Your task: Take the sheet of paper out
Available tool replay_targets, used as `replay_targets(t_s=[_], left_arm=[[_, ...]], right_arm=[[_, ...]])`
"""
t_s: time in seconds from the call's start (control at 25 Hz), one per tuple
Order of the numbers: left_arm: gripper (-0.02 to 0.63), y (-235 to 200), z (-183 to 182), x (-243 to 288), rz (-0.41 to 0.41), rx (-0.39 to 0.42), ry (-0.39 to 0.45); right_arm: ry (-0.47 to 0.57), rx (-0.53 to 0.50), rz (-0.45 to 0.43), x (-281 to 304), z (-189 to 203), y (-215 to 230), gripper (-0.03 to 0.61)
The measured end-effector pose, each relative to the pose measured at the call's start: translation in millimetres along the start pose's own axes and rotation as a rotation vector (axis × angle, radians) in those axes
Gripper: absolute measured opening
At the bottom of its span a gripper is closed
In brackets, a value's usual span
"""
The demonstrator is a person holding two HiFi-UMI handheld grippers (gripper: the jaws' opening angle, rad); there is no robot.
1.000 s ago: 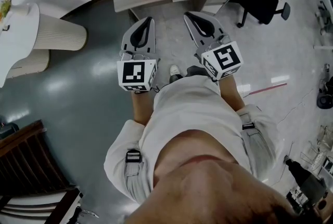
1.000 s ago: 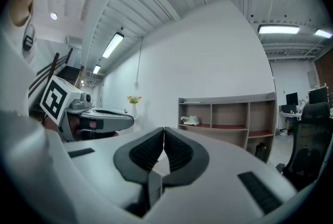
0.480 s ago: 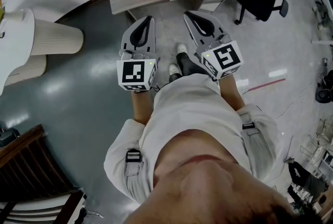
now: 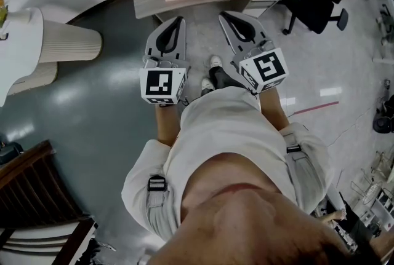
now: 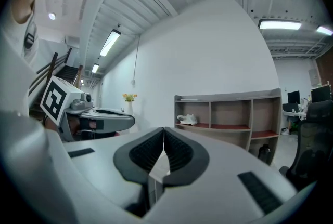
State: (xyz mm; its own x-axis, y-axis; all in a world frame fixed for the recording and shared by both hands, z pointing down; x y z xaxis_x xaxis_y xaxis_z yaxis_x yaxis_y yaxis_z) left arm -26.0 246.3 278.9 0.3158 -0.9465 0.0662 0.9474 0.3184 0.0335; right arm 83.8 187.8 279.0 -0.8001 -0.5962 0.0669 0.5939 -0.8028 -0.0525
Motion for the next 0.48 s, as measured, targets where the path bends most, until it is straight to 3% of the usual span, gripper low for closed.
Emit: replay_targets(t_s=[0.48], left_arm=[[0.017, -44, 5, 53, -0.044, -0.012, -0.056]], right_arm=[[-0.010, 0.037, -0.040, 63, 6, 40, 0.021]])
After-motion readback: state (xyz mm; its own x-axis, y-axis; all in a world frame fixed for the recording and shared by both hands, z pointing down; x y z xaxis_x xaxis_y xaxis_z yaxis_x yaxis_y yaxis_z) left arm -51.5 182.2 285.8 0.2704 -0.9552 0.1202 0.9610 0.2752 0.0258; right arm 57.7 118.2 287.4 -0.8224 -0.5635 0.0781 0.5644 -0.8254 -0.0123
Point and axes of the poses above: the fingertips, and each gripper's own axes: x forward along the fingers, y to its right, z out of its underside, the point moved 3 cm from there along -x, backward along the fingers, and after that the axes turned 14 degrees about z, right-handed, at the moved point
